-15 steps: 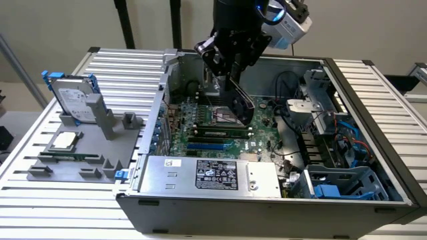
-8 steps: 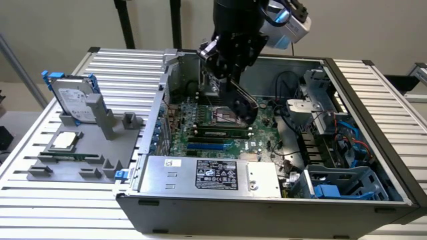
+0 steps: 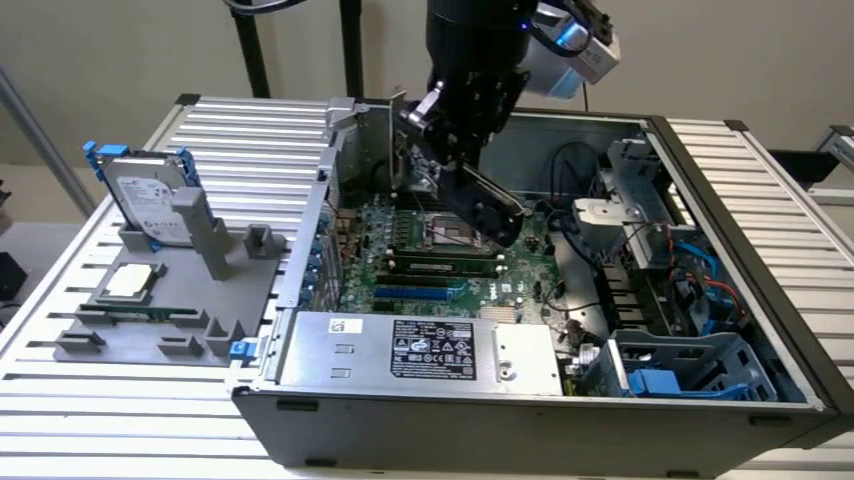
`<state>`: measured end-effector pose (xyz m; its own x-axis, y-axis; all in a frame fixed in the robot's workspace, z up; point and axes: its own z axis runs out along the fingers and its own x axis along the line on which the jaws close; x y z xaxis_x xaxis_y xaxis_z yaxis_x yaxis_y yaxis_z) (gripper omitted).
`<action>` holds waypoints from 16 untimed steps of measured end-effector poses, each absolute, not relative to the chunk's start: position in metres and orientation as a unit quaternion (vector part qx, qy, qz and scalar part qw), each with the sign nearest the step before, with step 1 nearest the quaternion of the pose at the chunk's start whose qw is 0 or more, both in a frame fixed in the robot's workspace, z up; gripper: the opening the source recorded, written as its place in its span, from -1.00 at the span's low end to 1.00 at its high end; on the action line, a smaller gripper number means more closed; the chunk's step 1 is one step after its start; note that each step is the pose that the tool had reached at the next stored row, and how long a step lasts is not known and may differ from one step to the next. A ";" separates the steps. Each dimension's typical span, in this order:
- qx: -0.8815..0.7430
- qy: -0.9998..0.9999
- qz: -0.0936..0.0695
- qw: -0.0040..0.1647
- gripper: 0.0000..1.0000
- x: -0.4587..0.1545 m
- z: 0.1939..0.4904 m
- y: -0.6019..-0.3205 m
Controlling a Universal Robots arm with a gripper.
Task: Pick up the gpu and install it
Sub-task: 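Insert the gpu into the slot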
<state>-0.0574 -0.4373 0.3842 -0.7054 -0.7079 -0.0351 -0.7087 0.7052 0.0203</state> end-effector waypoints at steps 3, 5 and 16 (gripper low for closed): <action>-0.408 0.913 0.016 0.013 -1.00 -0.057 0.382 -0.437; -0.425 0.905 0.016 0.014 -1.00 -0.057 0.381 -0.437; -0.513 0.858 0.016 0.015 -1.00 -0.057 0.370 -0.437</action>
